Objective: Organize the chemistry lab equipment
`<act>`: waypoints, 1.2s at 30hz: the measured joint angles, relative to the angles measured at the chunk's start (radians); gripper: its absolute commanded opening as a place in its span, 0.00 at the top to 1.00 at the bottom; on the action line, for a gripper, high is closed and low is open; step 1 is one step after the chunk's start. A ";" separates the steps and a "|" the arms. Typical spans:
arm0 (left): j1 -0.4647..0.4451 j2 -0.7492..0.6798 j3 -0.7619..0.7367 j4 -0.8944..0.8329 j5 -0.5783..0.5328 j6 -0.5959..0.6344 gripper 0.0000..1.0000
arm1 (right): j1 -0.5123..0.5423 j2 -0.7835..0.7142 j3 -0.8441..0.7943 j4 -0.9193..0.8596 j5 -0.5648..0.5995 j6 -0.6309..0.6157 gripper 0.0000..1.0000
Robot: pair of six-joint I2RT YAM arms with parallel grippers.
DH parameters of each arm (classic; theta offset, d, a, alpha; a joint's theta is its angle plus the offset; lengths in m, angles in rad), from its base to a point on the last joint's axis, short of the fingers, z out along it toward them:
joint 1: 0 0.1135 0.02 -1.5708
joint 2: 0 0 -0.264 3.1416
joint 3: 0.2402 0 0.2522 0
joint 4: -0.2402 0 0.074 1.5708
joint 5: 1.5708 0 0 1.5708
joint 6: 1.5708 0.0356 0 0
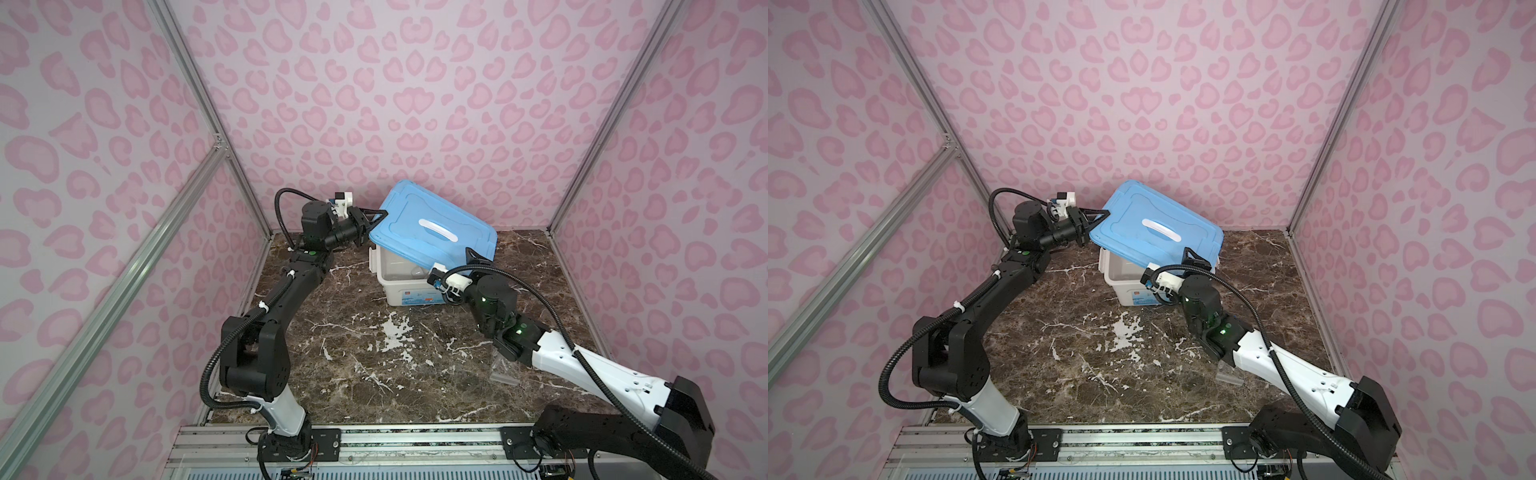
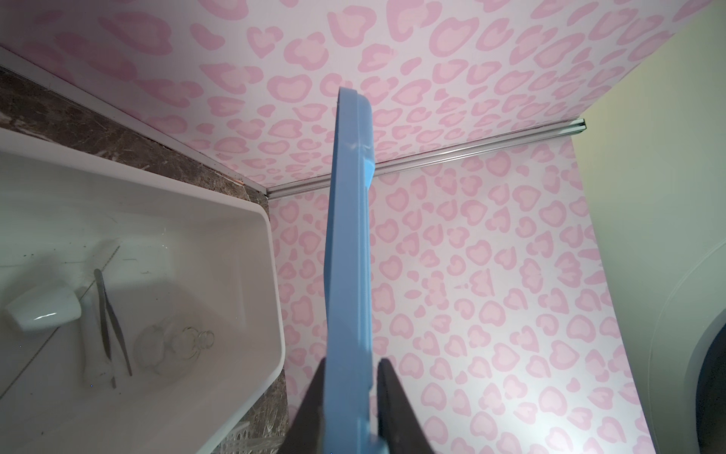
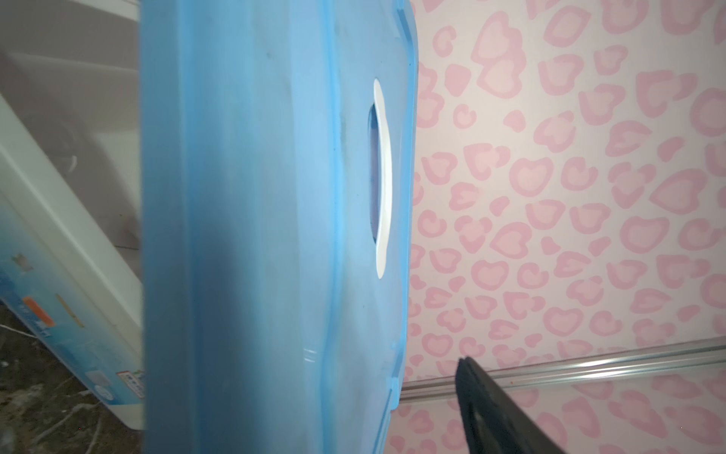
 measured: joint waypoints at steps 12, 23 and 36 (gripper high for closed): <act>-0.008 -0.023 -0.042 0.104 -0.102 -0.030 0.96 | -0.202 -0.121 0.055 -0.235 -0.423 0.426 0.14; -0.034 -0.059 -0.121 0.134 -0.154 -0.014 0.96 | -0.454 -0.048 0.161 -0.297 -0.952 0.758 0.18; -0.076 -0.097 -0.234 0.186 -0.252 0.023 0.96 | -0.643 0.153 0.237 -0.257 -1.240 1.090 0.21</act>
